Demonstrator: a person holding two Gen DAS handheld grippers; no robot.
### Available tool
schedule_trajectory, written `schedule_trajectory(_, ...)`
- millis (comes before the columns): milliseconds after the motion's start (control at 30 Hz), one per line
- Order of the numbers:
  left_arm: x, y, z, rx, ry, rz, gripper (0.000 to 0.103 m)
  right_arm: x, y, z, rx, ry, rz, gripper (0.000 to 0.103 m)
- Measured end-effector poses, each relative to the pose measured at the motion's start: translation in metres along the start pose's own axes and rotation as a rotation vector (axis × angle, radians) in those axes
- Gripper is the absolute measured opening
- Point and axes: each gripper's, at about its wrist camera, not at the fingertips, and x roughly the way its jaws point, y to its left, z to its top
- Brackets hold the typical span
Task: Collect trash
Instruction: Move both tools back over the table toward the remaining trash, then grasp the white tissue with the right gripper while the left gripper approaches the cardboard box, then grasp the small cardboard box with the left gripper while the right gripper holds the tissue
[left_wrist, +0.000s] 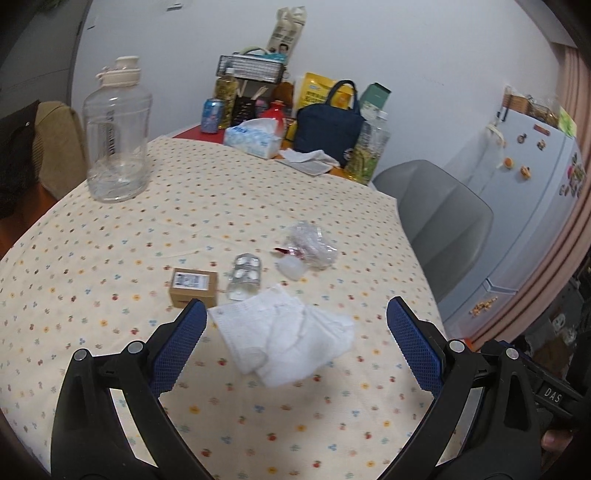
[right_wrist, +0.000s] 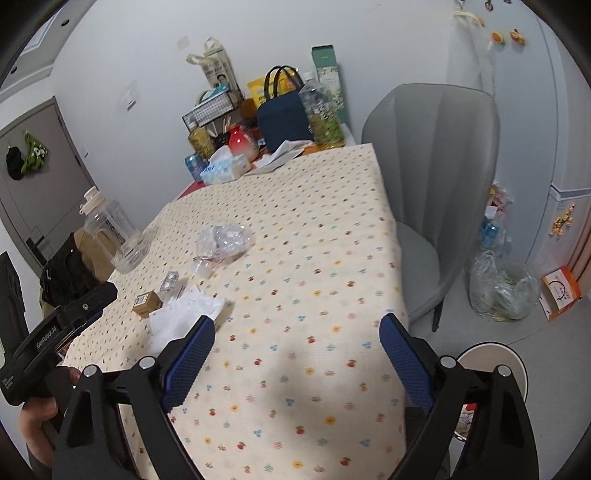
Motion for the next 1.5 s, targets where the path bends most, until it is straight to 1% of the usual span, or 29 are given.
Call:
schedule_trajectory(333,0.016,0.056,0.003,-0.087,0.011,0.081,0.097,0.052,0.021,0.001,0.011,0.095,0.038,0.077)
schedule_trajectory(567,0.032,0.079,0.000,-0.117,0.036,0.124,0.097,0.094,0.048,0.000,-0.023,0.182,0.094,0.071)
schedule_trajectory(767,0.046,0.096,-0.003,-0.144,0.074,0.159,0.097,0.128,0.075,-0.003,-0.057,0.239,0.124,0.061)
schedule_trajectory(833,0.052,0.095,-0.003,-0.138,0.084,0.163,0.097,0.138,0.080,-0.004,-0.057,0.249,0.123,0.053)
schedule_trajectory(867,0.056,0.093,-0.002,-0.125,0.092,0.166,0.097,0.139,0.081,-0.004,-0.059,0.235,0.112,0.050)
schedule_trajectory(900,0.060,0.092,-0.002,-0.115,0.098,0.179,0.097,0.141,0.082,-0.004,-0.060,0.230,0.101,0.041)
schedule_trajectory(933,0.063,0.090,-0.002,-0.107,0.102,0.195,0.097,0.143,0.082,-0.002,-0.058,0.232,0.102,0.024)
schedule_trajectory(967,0.067,0.087,-0.001,-0.100,0.103,0.206,0.097,0.147,0.081,-0.001,-0.046,0.248,0.121,0.016)
schedule_trajectory(1000,0.070,0.085,-0.001,-0.093,0.102,0.205,0.097,0.149,0.080,-0.001,-0.038,0.264,0.136,0.013)
schedule_trajectory(1033,0.072,0.082,-0.001,-0.084,0.102,0.208,0.096,0.149,0.079,0.000,-0.040,0.262,0.137,0.008)
schedule_trajectory(1100,0.078,0.078,0.000,-0.072,0.106,0.220,0.092,0.145,0.079,0.001,-0.058,0.247,0.130,0.007)
schedule_trajectory(1200,0.085,0.078,0.001,-0.088,0.124,0.216,0.082,0.137,0.074,0.001,-0.057,0.233,0.130,0.006)
schedule_trajectory(1267,0.089,0.079,0.001,-0.103,0.134,0.215,0.072,0.131,0.069,0.003,-0.044,0.225,0.128,0.006)
schedule_trajectory(1300,0.090,0.079,0.002,-0.103,0.136,0.214,0.070,0.128,0.066,0.003,-0.038,0.221,0.128,0.006)
schedule_trajectory(1367,0.093,0.077,0.001,-0.091,0.148,0.208,0.059,0.122,0.060,0.005,-0.026,0.213,0.126,0.006)
schedule_trajectory(1400,0.094,0.076,0.001,-0.085,0.152,0.208,0.055,0.119,0.057,0.005,-0.022,0.210,0.125,0.006)
schedule_trajectory(1433,0.093,0.076,0.000,-0.084,0.153,0.208,0.048,0.116,0.054,0.006,-0.017,0.205,0.124,0.006)
schedule_trajectory(1500,0.090,0.076,0.001,-0.094,0.149,0.196,0.048,0.110,0.050,0.007,-0.011,0.198,0.122,0.006)
